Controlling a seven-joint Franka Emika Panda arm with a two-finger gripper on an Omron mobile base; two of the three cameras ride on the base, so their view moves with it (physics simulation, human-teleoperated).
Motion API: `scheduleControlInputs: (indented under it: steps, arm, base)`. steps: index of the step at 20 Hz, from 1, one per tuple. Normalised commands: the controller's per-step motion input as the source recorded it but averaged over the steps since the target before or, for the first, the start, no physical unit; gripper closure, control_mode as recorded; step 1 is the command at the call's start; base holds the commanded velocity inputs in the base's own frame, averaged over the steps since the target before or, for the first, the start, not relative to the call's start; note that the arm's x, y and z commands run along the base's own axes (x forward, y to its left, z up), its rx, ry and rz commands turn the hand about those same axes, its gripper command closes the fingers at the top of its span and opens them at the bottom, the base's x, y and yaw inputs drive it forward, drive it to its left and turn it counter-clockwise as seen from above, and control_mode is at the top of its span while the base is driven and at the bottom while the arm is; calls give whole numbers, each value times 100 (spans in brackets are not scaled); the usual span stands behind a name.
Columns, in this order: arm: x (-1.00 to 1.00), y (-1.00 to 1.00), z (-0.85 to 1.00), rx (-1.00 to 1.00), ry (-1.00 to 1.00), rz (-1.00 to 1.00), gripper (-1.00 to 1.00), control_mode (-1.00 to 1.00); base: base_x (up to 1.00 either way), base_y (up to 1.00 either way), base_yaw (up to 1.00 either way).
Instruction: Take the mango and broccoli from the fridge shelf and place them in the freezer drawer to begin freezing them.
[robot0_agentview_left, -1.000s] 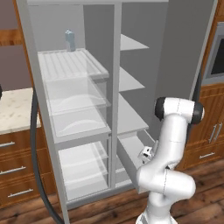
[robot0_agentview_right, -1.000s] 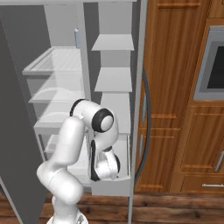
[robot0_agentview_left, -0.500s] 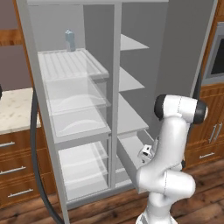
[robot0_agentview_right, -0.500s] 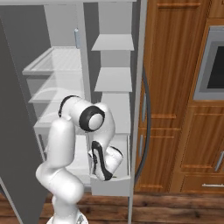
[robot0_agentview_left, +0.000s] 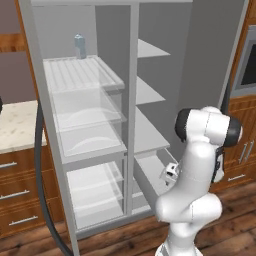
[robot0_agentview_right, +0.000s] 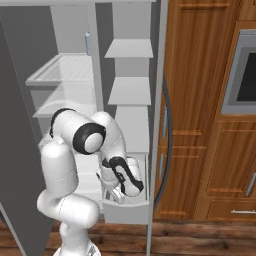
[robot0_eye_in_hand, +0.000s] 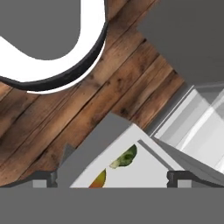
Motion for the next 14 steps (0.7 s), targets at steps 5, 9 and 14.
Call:
scheduleControlInputs:
  steps: [5,9,14]
  arm:
    - [0,0,82,0,8,0,-100,-100]
    - [0,2,77,0,9,0,-100,-100]
    - [0,10,65,0,6,-1,-100,-100]
  base:
    - [0,0,0]
    - [0,0,0]
    - [0,0,0]
